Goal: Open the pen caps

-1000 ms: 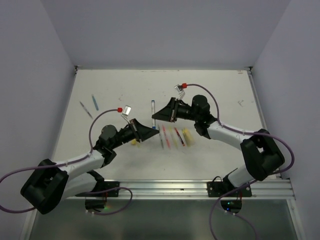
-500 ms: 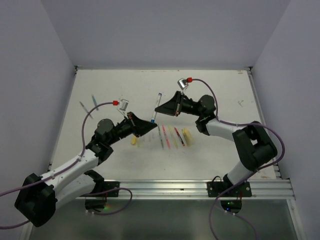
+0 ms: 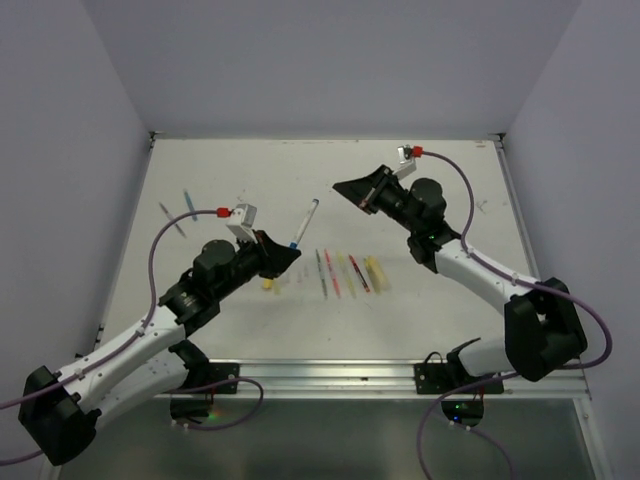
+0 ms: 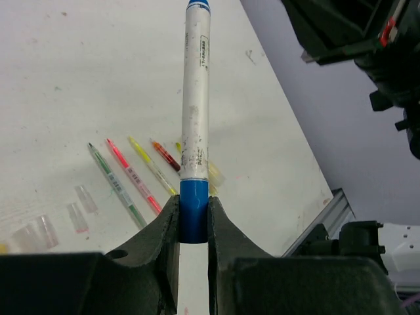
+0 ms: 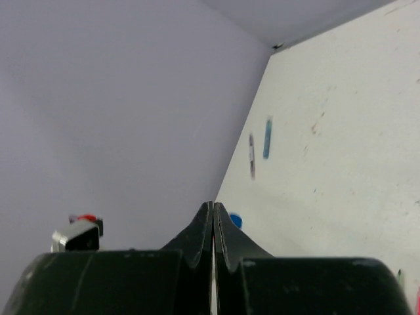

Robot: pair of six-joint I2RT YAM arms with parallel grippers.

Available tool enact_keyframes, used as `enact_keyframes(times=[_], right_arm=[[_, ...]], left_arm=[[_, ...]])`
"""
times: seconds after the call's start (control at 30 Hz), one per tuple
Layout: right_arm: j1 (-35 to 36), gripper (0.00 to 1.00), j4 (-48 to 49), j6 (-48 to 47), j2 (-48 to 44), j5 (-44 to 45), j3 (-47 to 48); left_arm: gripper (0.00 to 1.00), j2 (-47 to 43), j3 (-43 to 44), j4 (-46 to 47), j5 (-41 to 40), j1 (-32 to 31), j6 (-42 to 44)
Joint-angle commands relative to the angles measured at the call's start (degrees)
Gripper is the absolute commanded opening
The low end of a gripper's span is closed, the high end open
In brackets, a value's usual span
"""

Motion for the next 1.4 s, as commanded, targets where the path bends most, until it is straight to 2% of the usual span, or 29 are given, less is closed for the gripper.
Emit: enact_keyframes(times=[0.0, 0.1, 0.13, 0.17, 0.2, 0.3, 0.4, 0.63, 0.73, 0.83, 0.9, 0.93, 1.13, 1.37], right_arm=[[-0.15, 0.0, -0.26, 0.45, 0.88, 8.09, 3.36], [-0.06, 0.0, -3.49, 0.46, 2.99, 3.96, 6.78], [0.02, 0.03, -4.2, 0.28, 3.44, -0.06, 7.4], [0.03, 0.14, -6.9, -0.15, 3.79, -1.49, 8.19], [0.2, 0.31, -7.8, -0.85, 3.36, -2.29, 7.85], [0.99, 0.43, -9.47, -1.91, 0.99, -1.77, 3.64], [2.31, 0.45, -7.99, -1.3, -0.08, -3.0, 0.82], [8.8, 0.47, -4.75, -1.13, 4.23, -3.09, 1.69], [11.0, 0.46, -2.46, 0.02, 6.95, -3.09, 3.62], [12.68, 0.4, 0.44, 1.51, 10.03, -2.91, 4.42], [12.94, 0.17, 2.47, 2.65, 12.05, -2.21, 4.16], [12.95, 0.0, 4.56, 2.92, 12.58, -1.43, 3.63], [11.02, 0.0, 14.41, 1.69, 13.37, 5.77, 1.52], [3.99, 0.0, 22.23, 6.33, 17.5, 11.23, 2.48]], left_arm=[[0.0, 1.22, -2.46, 7.0, 6.04, -0.22, 2.07], [0.0, 1.66, -1.23, 4.57, 5.45, -0.22, 2.24], [0.0, 1.4, -0.71, 4.03, 4.49, -0.22, 2.77], [0.0, 0.96, -0.35, 3.77, 3.96, -0.22, 2.95], [0.0, 0.7, -0.35, 3.76, 3.34, -0.13, 3.04], [0.0, 1.13, 0.88, 3.85, 1.93, -0.22, 3.56], [0.0, 2.62, 2.19, 4.2, 1.41, -0.22, 4.0], [0.0, 5.44, 3.69, 6.48, 1.93, -0.22, 4.0], [0.0, 6.58, 4.39, 6.66, 2.98, -0.22, 3.74], [0.0, 7.28, 4.48, 8.5, 5.44, -0.22, 3.21], [0.0, 7.81, 4.57, 10.69, 9.29, -0.22, 2.52], [0.0, 8.34, 4.66, 11.75, 11.05, -0.22, 2.25], [0.0, 9.31, 2.73, 20.98, 24.24, -0.13, -1.0], [0.0, 6.94, -0.26, 23.44, 27.77, -0.13, -3.11]])
